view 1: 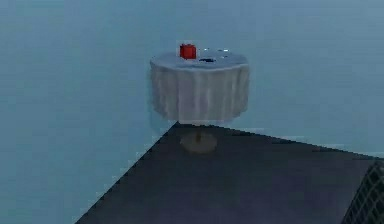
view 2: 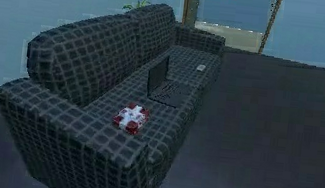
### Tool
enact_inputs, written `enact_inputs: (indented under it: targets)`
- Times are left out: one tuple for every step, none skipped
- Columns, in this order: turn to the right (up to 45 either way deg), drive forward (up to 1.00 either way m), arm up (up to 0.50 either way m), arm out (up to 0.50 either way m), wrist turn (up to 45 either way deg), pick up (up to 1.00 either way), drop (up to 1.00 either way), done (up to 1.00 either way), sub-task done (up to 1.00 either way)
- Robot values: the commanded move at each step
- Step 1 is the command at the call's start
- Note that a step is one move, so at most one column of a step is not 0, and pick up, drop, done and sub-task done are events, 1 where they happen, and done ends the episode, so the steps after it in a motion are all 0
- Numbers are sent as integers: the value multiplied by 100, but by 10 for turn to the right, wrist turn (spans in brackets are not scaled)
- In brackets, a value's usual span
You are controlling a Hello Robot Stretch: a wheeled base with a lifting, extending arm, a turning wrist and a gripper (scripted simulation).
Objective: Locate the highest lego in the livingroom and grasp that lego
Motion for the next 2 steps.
enact_inputs:
  targets:
    - [0,100,0,0,0,0,0,0,0]
    - [150,0,0,0,0,0,0,0,0]
